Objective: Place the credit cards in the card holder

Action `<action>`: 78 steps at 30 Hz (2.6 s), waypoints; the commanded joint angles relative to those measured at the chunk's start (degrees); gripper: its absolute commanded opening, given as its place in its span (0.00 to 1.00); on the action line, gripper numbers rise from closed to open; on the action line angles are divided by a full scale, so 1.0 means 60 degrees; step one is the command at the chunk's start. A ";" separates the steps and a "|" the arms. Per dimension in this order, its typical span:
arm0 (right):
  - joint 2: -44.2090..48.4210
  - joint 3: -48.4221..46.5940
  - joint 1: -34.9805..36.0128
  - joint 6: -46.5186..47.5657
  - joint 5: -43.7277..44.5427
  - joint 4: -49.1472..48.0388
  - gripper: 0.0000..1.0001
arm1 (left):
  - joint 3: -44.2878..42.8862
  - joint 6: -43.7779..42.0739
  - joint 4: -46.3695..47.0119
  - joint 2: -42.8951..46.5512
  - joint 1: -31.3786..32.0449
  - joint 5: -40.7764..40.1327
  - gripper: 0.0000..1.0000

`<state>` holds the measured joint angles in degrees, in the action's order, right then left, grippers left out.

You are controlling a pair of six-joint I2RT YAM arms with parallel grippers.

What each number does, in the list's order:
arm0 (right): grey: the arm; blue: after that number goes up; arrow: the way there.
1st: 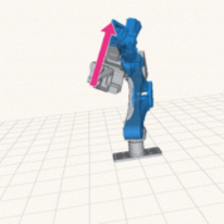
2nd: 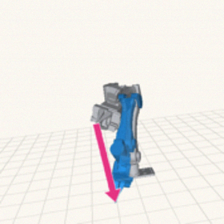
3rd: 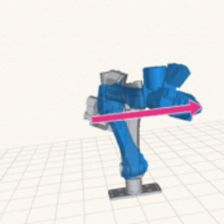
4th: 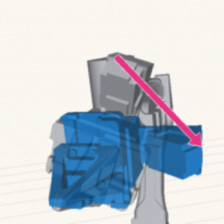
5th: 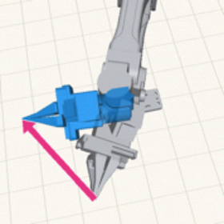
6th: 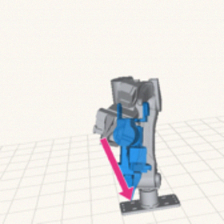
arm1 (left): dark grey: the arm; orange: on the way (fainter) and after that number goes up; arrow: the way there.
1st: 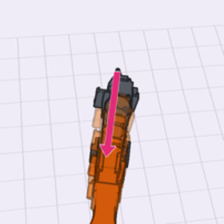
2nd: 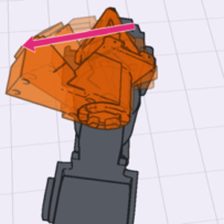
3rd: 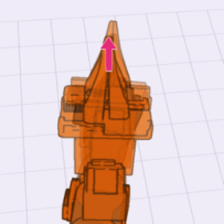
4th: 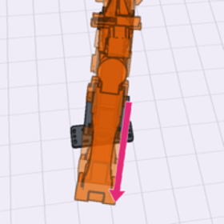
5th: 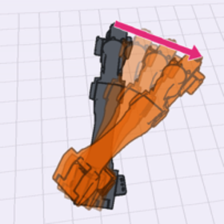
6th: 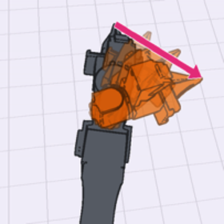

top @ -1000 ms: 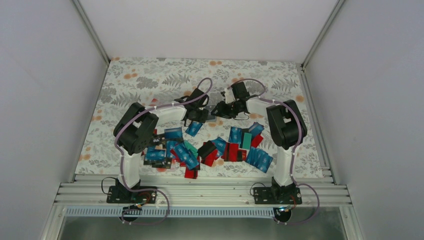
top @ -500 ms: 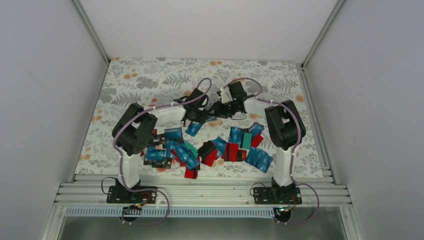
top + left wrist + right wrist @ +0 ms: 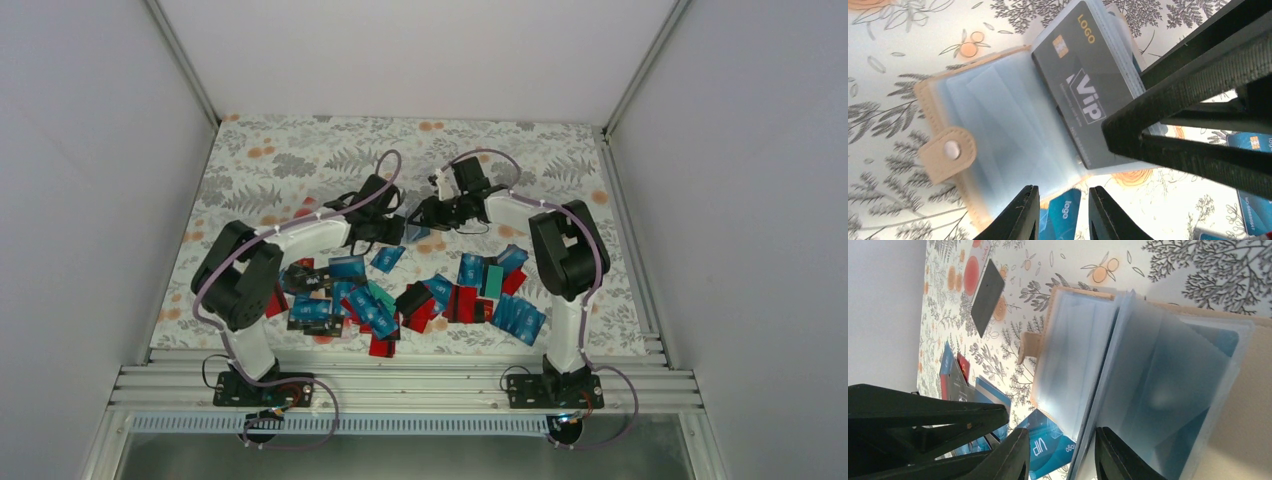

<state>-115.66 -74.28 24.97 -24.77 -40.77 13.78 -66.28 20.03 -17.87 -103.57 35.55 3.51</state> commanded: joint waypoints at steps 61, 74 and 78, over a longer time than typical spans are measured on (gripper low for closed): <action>0.0078 0.0253 0.0247 0.0786 0.2736 0.0951 0.28 | -0.0504 0.0965 0.1127 -0.1246 -0.0539 0.1821 0.37; 0.0377 0.0340 0.0194 0.0564 0.3098 0.0998 0.28 | -0.1410 0.0935 0.0969 -0.1927 -0.0262 0.2116 0.35; 0.0752 0.0661 0.0057 0.0286 0.3484 0.0897 0.31 | -0.1604 0.0959 0.0930 -0.2076 -0.0198 0.2170 0.35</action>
<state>-114.91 -72.42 25.69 -21.15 -23.00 18.90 -73.52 25.19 -12.21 -114.34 34.00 15.46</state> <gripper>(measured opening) 0.297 0.355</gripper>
